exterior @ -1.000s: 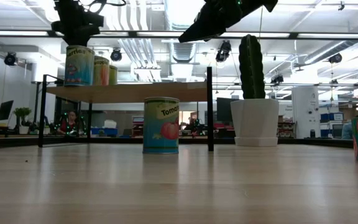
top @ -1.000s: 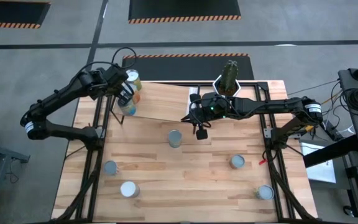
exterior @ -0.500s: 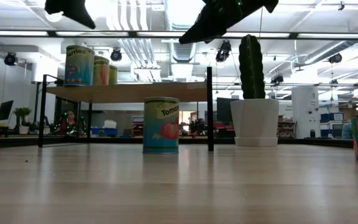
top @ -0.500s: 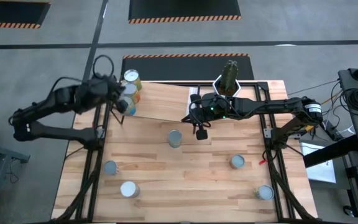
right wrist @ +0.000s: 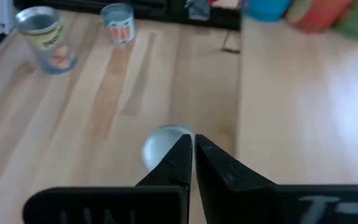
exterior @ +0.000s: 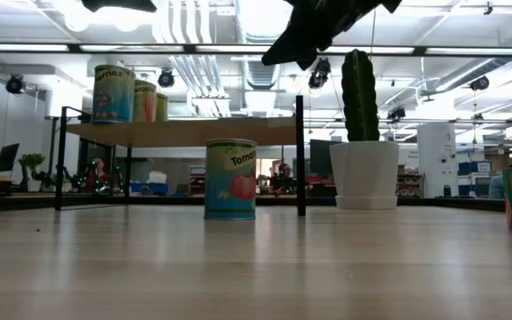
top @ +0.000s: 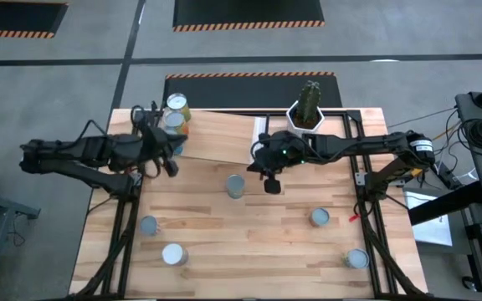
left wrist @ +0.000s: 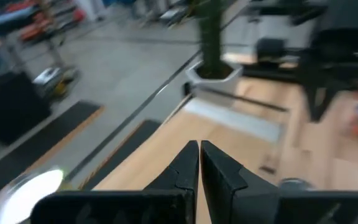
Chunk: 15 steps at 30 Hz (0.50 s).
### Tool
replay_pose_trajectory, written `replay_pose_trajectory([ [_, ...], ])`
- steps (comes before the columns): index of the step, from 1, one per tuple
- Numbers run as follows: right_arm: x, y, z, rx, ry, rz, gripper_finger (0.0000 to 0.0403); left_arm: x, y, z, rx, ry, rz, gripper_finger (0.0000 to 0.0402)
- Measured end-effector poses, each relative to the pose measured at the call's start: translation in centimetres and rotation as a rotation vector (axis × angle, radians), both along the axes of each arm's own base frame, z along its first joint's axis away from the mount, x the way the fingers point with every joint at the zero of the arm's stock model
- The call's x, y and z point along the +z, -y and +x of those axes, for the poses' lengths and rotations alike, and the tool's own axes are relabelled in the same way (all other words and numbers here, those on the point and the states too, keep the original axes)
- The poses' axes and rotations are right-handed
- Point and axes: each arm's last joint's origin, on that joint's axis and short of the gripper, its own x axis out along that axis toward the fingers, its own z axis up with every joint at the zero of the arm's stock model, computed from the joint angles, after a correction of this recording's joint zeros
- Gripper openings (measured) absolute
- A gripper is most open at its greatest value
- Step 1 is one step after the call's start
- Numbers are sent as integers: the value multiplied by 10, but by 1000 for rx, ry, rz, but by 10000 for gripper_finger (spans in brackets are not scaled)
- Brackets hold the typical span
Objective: Pick and place cans onto a shelf
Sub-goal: Put the small canned oranges on the shelf
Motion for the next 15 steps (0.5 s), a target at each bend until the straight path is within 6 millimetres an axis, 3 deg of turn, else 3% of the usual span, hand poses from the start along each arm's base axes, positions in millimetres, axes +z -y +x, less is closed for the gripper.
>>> replay_pose_trajectory([
  [8, 1, -40, -6, 5, -139, 143, 9, -18, 33, 9, -202, 50, 24, 0],
  [15, 2, -67, -26, -110, -401, 283, 9, -26, 42, 14, -242, 33, 16, 0],
])
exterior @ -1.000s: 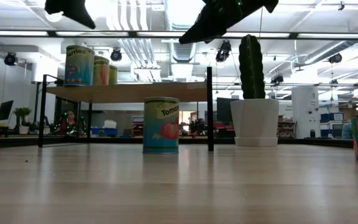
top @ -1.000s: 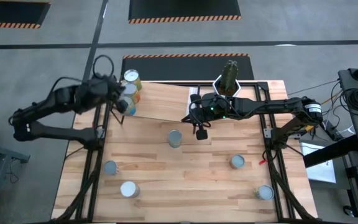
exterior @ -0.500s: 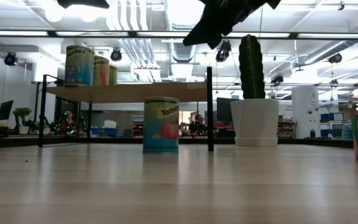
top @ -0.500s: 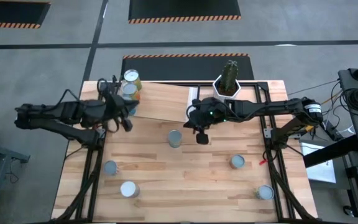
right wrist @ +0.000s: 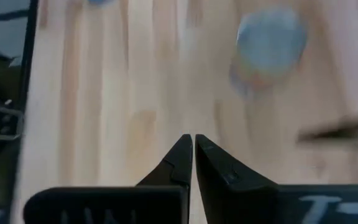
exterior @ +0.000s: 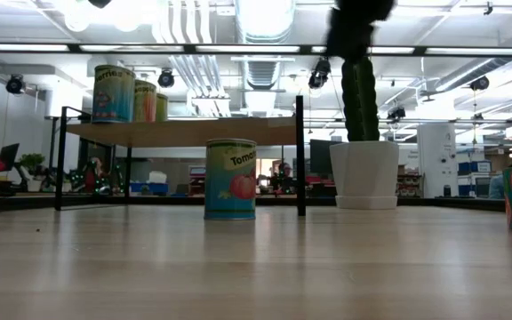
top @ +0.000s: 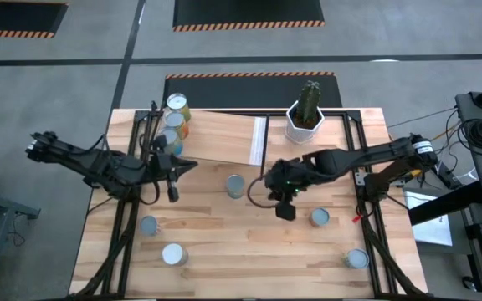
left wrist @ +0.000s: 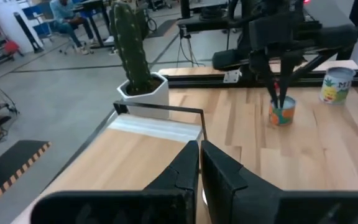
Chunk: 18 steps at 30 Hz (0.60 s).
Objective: Pick and place cans onto a shelf
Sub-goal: Put the small canned oranges on the shelf
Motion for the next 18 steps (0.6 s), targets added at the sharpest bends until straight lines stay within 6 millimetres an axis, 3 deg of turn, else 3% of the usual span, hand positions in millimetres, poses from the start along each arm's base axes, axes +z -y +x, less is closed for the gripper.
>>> replay_pose_trajectory([
  [3, -7, -9, -15, -45, -188, 89, 9, -3, 2, 4, 4, -7, -10, 0],
  [8, -24, -37, -41, -75, -416, 93, 9, -6, 5, 12, 4, -20, -12, 0],
  [12, -31, -56, -58, -94, -427, 63, 9, -7, 6, 15, 6, -23, -17, 0],
  [18, -46, -67, -87, -145, -351, 94, 9, -9, 6, 17, 6, -28, -16, 0],
])
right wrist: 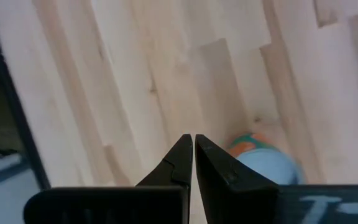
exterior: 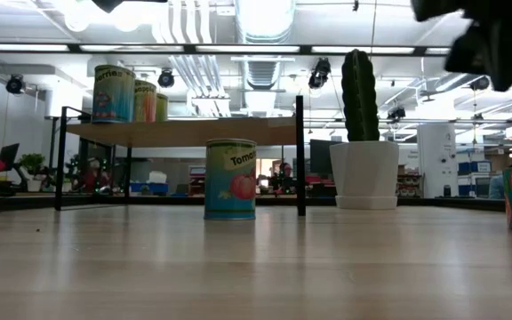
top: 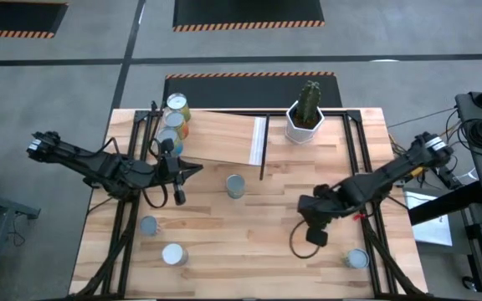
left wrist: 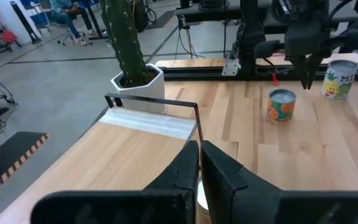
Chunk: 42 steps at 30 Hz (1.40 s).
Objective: Pick and place cans onto a shelf
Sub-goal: Put the small canned oranges on the shelf
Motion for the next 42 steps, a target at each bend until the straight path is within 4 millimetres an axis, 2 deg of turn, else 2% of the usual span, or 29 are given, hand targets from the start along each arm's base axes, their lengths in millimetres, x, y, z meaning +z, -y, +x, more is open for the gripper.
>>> replay_pose_trajectory([
  [4, -15, -1, -26, -3, 15, 13, 9, 0, 0, 0, 2, 2, -6, 0],
  [9, -28, 4, -55, 23, 87, -111, 9, 0, 0, 0, 3, 3, -6, 0],
  [15, -26, 12, -67, -13, 129, -106, 30, 1, 0, 0, 20, 20, -13, 0],
  [20, -24, 14, -69, -12, 134, -104, 91, 4, 0, 1, 23, 51, -26, 0],
  [27, -34, 14, -66, -6, 79, -206, 227, 6, -2, 1, 86, 79, -12, 0],
  [33, -45, 8, -61, 91, 15, -223, 328, 7, -3, 1, 119, 91, -5, 0],
  [37, -51, 5, -58, 111, -28, -213, 360, 8, -3, 1, 121, 100, -7, 0],
  [42, -57, 3, -55, 114, -59, -231, 365, 9, -3, 1, 120, 104, -4, 0],
])
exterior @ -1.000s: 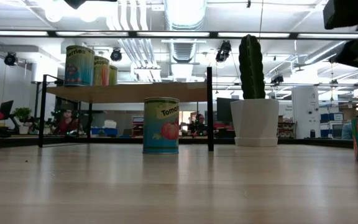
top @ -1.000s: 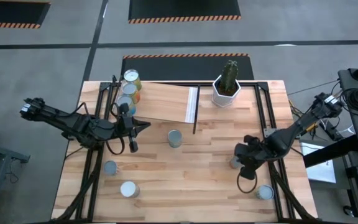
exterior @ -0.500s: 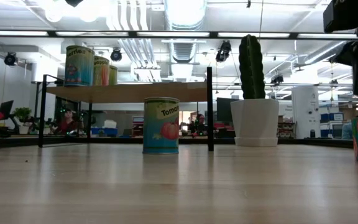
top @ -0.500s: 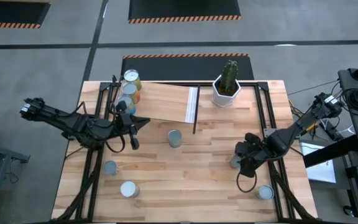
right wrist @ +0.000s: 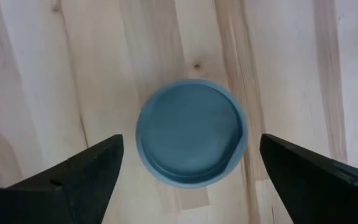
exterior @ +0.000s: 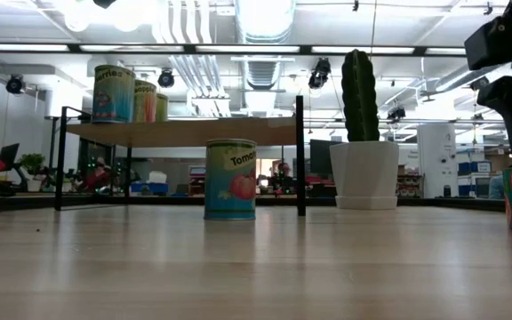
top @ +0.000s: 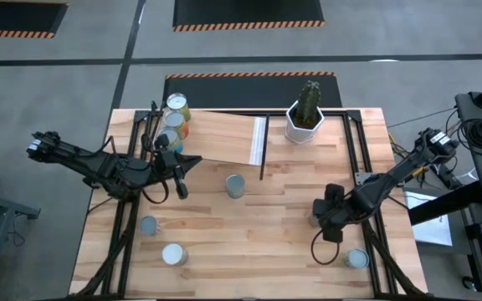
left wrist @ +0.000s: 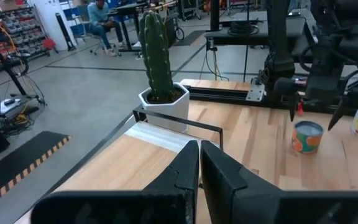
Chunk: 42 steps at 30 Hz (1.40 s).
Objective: Pick and place cans onto a shelf
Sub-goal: Put the small canned oranges on the shelf
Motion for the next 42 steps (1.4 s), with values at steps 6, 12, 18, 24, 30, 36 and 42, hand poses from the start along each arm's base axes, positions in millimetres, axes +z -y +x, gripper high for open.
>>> replay_pose_trajectory([
  [6, -12, -4, 6, 2, -45, -22, 366, 0, 0, 0, -1, -1, 3, 0],
  [12, -22, -8, 11, -18, -95, -25, 337, 0, 0, 0, -1, 0, 3, 0],
  [18, -24, -8, 11, -22, -100, -27, 270, 0, 0, 0, -2, -1, 6, 0],
  [24, -9, -5, 15, -89, -55, 22, 275, 3, -1, -2, -5, 9, 15, 0],
  [30, 30, 1, 43, -169, 2, 116, 297, 9, -3, -9, -16, 34, 68, 0],
  [36, 79, 9, 84, -135, 101, 120, 286, 7, -7, -20, -22, 66, 104, 0],
  [42, 117, 22, 138, -55, 157, 73, 287, -2, -10, -30, -25, 100, 123, 0],
])
